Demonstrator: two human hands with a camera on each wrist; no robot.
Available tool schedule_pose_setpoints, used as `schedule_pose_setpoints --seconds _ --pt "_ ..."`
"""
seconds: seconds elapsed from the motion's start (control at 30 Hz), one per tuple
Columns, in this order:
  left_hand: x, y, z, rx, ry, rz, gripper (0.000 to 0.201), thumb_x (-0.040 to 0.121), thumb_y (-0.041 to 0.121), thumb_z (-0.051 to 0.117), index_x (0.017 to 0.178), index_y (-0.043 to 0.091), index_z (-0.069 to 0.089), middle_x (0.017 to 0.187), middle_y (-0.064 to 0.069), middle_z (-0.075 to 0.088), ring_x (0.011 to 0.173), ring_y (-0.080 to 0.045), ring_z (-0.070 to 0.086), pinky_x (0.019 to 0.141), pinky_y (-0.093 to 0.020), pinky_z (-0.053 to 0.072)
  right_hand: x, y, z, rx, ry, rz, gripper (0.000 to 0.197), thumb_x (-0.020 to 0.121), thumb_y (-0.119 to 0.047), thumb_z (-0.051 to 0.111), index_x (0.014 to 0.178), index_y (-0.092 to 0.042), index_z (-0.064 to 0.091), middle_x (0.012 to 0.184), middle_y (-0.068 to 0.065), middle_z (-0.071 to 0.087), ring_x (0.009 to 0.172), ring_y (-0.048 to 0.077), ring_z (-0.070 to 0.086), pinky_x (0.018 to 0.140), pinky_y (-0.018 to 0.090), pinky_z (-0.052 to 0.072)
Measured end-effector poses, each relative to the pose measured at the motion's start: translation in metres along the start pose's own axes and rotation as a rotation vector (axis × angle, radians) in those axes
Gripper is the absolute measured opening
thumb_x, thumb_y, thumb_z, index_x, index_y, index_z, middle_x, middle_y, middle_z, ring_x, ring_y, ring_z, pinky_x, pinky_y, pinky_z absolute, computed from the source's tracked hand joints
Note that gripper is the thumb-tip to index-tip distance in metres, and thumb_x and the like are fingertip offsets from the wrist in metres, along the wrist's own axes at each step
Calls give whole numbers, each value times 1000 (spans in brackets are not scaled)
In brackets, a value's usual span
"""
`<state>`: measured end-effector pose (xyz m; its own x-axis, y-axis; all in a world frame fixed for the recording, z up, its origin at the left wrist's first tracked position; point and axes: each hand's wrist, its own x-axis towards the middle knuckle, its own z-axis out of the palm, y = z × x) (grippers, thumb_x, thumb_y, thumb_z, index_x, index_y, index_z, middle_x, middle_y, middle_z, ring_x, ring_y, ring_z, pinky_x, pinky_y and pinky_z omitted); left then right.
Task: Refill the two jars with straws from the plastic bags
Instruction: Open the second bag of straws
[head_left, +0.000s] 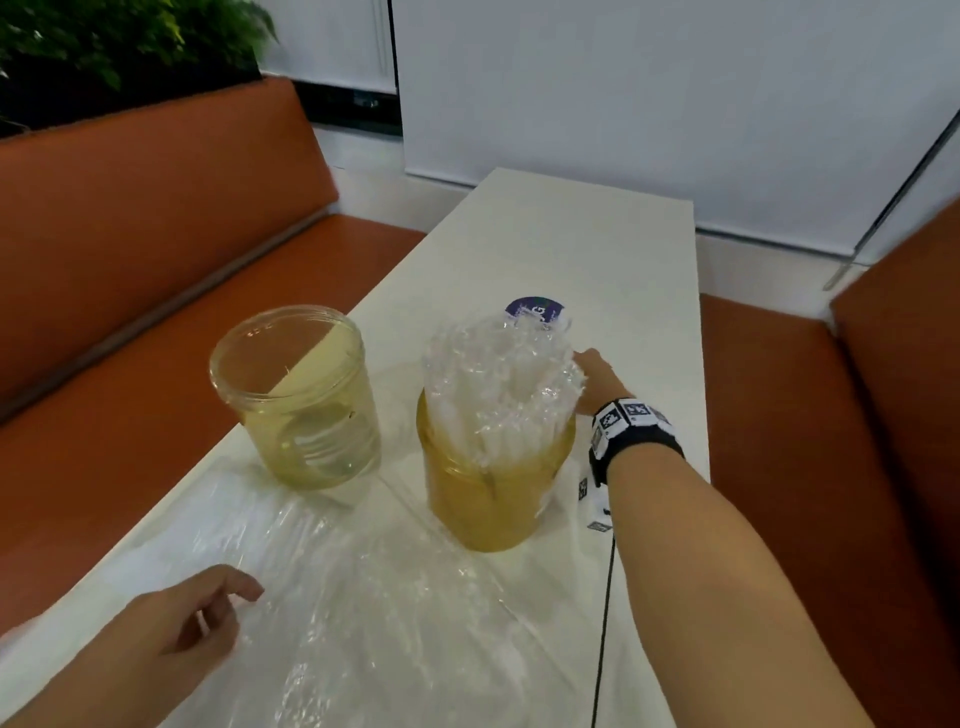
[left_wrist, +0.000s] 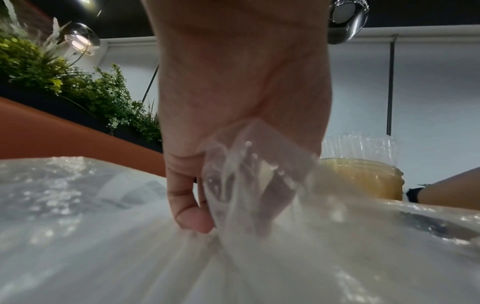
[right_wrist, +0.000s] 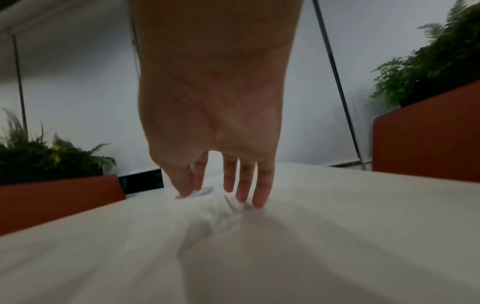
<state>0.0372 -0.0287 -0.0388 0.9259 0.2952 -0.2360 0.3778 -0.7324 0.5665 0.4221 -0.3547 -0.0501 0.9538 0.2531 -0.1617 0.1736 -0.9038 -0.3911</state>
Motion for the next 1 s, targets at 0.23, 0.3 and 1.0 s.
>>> schedule_pose_setpoints --seconds 0.23,0.3,1.0 --pt "-1 -1 -2 34 12 50 59 80 0 72 91 57 63 64 13 61 45 -1 49 47 -20 44 7 0 21 177 224 92 25 96 -2 56 120 -2 62 127 23 56 117 40 60 100 45 50" --pt "-1 2 -3 24 -15 52 60 82 1 72 91 59 61 64 14 61 47 -2 50 48 -15 42 8 -2 19 147 202 94 28 95 -8 58 123 -6 54 121 20 59 109 38 64 89 39 53" --pt "1 19 -22 41 -262 136 25 98 14 54 102 39 60 78 6 65 58 -6 53 54 -13 38 -192 -172 -177 1041 423 -491 16 112 -22 32 114 -18 47 77 10 54 68 25 60 75 44 61"
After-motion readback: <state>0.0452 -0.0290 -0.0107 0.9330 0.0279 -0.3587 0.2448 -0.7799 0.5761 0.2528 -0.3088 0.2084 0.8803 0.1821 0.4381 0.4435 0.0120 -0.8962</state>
